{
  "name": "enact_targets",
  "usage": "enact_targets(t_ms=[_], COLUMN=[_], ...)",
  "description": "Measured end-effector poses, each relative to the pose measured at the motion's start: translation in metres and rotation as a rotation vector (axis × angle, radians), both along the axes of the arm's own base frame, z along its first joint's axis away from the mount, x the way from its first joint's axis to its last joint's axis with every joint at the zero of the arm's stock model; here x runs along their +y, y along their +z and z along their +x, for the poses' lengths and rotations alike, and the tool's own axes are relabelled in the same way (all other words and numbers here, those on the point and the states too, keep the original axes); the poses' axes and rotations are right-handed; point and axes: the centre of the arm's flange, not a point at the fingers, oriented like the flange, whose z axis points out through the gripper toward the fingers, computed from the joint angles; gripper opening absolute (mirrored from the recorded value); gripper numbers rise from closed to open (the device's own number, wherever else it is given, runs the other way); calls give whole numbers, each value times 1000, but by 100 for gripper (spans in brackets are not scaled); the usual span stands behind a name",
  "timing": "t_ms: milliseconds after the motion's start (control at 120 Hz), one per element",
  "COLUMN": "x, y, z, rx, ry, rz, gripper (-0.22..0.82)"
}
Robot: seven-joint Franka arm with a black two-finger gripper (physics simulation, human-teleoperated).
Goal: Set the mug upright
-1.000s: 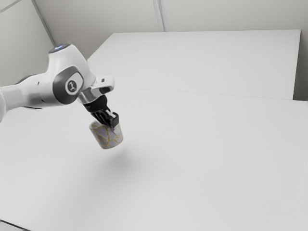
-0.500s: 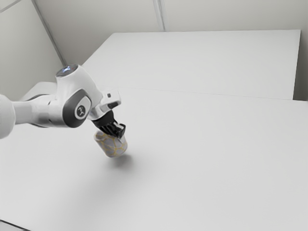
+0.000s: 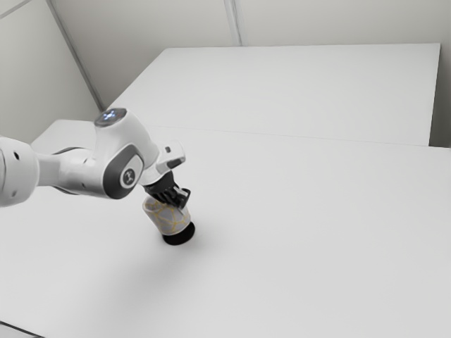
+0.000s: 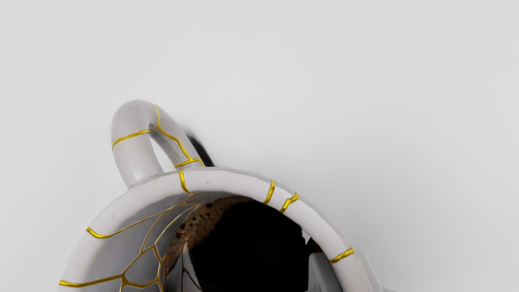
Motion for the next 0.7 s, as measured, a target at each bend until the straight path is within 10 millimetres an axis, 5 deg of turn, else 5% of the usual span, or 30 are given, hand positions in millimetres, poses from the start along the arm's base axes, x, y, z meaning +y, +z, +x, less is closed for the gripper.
enact_targets(t_ms=[467,700], x=[0,-7], y=[-25,-19], z=[5,4], rx=[29,19], ry=[31,16], rz=[2,-7], gripper=[-17,18])
